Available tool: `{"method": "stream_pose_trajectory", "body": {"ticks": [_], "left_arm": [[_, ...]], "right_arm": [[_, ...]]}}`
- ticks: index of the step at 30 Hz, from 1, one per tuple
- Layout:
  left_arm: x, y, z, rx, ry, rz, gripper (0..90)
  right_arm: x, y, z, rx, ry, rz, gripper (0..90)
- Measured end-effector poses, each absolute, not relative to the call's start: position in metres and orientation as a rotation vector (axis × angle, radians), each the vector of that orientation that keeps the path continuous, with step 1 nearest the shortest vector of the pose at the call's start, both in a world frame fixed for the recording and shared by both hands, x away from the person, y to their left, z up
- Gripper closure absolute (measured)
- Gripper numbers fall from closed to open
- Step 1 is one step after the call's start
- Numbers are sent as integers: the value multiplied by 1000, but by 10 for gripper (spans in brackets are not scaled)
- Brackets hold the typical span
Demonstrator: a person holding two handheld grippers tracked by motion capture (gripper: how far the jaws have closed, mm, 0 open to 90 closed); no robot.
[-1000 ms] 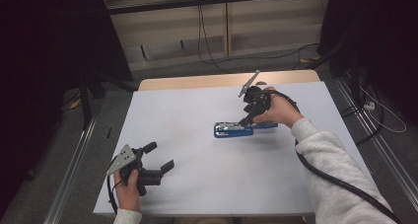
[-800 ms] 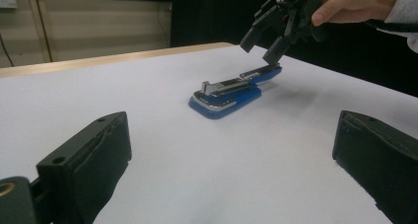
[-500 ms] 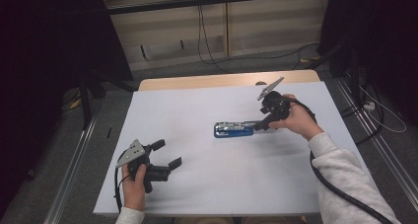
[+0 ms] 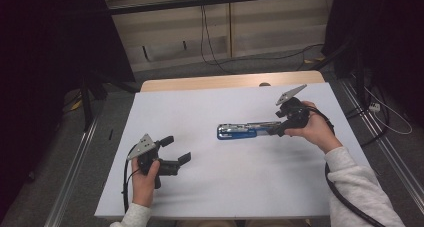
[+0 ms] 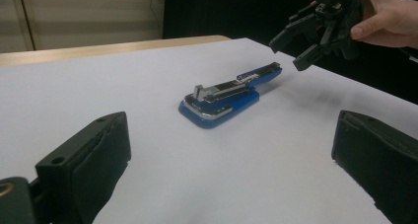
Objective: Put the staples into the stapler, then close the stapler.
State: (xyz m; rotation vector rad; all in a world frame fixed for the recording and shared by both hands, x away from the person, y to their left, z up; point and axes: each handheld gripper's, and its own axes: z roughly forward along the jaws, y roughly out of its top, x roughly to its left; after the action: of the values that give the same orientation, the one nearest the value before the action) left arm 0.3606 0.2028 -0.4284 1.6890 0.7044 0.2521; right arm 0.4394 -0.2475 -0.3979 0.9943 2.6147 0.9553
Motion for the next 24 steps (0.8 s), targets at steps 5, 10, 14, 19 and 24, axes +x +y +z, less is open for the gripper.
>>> {"method": "stream_pose_trajectory", "body": {"ticks": [5,10,14,19,24], "left_arm": [[368,193,-429,1713,729,240,15],[376,183,-431,1737,735,225,22],[382,178,-430,1746,760,227,24],[388,170,-430,1753,767,231,26],[396,160,-434,1810,810,228,40]], "right_arm": [[436,-258,-400,1053,2573,989,144],[433,-265,-401,1096,2547,1004,138],[429,-270,-404,1113,2543,1001,132],[425,-277,-404,1134,2507,1020,133],[423,-281,-406,1139,2510,1007,139]]}}
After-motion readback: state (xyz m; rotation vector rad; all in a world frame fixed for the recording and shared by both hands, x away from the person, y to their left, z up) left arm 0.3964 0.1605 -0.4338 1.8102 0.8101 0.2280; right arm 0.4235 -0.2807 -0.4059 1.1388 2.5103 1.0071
